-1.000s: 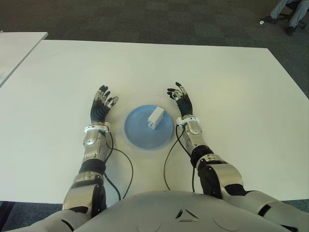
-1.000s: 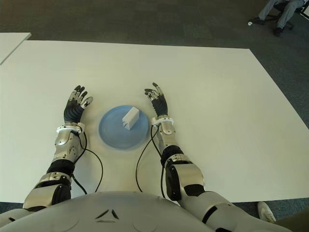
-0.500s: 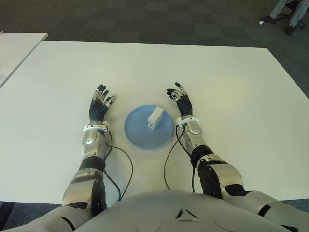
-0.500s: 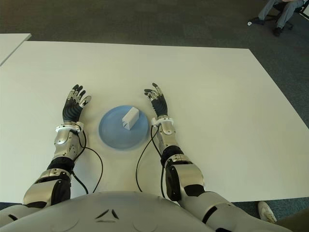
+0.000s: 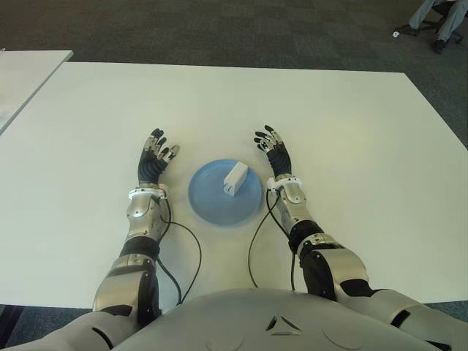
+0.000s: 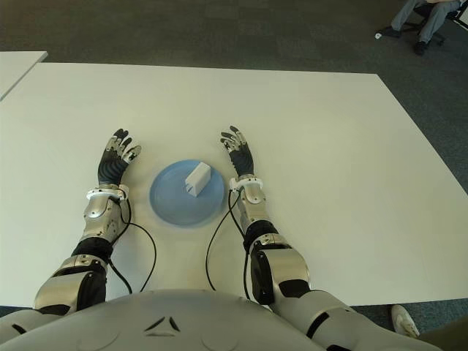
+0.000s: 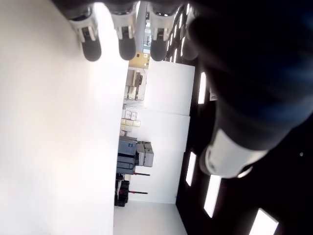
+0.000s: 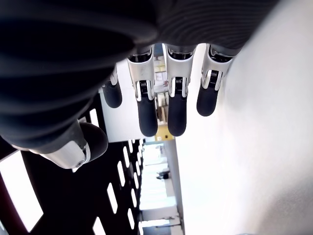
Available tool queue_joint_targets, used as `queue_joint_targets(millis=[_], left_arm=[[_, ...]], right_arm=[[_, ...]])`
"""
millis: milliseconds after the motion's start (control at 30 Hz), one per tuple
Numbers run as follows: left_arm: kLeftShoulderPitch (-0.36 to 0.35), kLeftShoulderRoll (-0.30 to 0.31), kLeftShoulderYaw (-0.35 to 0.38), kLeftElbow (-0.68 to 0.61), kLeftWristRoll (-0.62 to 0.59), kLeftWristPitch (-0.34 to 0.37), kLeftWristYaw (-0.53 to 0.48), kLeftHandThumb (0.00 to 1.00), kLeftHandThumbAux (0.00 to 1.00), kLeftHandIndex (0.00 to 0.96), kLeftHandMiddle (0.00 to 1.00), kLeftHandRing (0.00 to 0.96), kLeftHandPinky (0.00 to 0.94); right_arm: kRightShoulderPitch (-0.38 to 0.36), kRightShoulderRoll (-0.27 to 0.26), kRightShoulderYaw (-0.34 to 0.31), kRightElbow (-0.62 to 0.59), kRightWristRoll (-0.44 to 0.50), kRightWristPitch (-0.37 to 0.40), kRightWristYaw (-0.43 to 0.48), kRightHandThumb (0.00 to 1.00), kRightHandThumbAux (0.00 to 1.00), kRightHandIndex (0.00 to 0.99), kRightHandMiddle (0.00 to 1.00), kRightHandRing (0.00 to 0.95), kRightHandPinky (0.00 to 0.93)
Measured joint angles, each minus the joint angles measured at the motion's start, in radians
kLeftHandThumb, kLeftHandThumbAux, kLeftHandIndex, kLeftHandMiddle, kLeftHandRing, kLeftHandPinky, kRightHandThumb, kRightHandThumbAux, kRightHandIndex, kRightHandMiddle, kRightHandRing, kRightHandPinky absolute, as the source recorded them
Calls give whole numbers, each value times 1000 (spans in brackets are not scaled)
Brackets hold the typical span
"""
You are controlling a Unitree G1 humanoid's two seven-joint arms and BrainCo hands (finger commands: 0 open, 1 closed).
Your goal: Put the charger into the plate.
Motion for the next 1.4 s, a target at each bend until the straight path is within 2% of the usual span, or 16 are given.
queue_joint_targets(millis=[400,733,1400], left_arm=[[18,-1,-60,-9,73,-33,65,0,641,0,19,6,11],[22,-2,-94,-13,96,-35,68,1,649,0,17,7,22],[23,-6,-104,-15,98,-34,70,9,666,0,26,17,38]], right_arm=[[9,1,-5,-17,6,7,-8,0,537,100,148,128,110],[27,4,-24,-38,18,5,-28,0,531,80,115,94,88],[37,6,-40,-50,17,-11,-83,0,553,37,3,2,16]])
